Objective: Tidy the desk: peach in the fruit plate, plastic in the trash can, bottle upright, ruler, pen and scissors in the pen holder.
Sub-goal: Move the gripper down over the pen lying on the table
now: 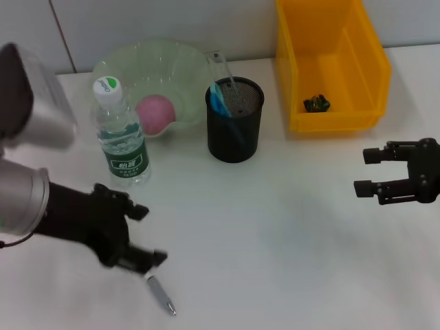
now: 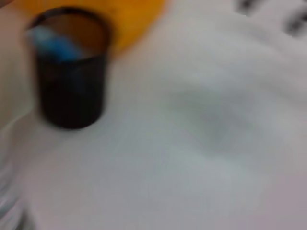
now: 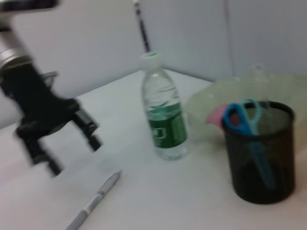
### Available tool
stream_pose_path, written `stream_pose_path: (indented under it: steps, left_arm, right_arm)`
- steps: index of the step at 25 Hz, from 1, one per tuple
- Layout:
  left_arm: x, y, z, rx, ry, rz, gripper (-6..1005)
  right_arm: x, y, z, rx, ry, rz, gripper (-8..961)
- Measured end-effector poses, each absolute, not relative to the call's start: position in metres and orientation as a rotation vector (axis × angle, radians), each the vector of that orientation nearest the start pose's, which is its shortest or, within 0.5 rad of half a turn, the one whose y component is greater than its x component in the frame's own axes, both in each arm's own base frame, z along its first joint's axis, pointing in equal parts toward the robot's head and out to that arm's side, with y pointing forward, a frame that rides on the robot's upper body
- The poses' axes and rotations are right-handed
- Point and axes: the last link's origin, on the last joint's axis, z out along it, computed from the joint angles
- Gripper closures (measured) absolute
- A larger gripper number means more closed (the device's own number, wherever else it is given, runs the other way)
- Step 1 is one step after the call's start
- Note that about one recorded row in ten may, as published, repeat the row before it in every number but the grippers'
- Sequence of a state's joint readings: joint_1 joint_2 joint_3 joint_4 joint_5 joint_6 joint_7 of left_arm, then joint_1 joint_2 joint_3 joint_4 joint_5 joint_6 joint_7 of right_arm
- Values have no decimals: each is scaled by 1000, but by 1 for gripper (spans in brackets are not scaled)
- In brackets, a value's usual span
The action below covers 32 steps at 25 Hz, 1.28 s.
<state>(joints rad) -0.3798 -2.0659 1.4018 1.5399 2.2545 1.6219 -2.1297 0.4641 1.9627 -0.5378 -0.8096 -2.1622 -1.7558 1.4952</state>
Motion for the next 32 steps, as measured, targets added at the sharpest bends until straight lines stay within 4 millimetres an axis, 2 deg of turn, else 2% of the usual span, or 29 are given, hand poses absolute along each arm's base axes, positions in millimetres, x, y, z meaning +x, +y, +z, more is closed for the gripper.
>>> stream_pose_path:
  steps: [1,4,5,6,7,10,11,12,16,19,21,24,26,32]
  left_arm:
    - [-175,301,6,-2978,-383,208,198]
    - [-173,296,6,-3069,-44,282,198]
    - [-173,296,6,-3073,-7,299,198]
    - [-172,298,3,-3078,186,417,199]
    - [-172,298,3,-3078,186,417,199]
    - [-168,303,-3,-3057,414,568,201]
    - [-163,305,-9,-3037,561,655,201]
    - [-163,305,-9,-3037,561,655,202]
    - [-154,311,-20,-3007,789,797,203]
    - [-151,315,-25,-3002,863,861,203]
    - [-147,317,-34,-3004,973,934,204]
    - [-145,317,-36,-3004,994,944,204]
    - [-140,318,-44,-3002,1106,991,204]
    - [-133,320,-50,-2961,1231,1024,204]
  right_arm:
    - [309,308,78,-2678,793,532,133]
    - [315,305,78,-2644,864,540,133]
    - [317,303,78,-2628,896,542,133]
    - [321,301,77,-2609,944,549,133]
    - [321,301,77,-2609,944,549,133]
    - [324,299,77,-2579,1017,570,133]
    - [325,299,78,-2558,1047,585,133]
    - [325,299,78,-2558,1047,585,133]
    - [325,302,79,-2524,1088,607,133]
    - [324,303,79,-2520,1092,609,133]
    - [323,305,77,-2521,1093,615,133]
    - [322,305,77,-2520,1096,616,133]
    - [322,306,78,-2517,1098,615,133]
    - [325,306,81,-2496,1103,612,133]
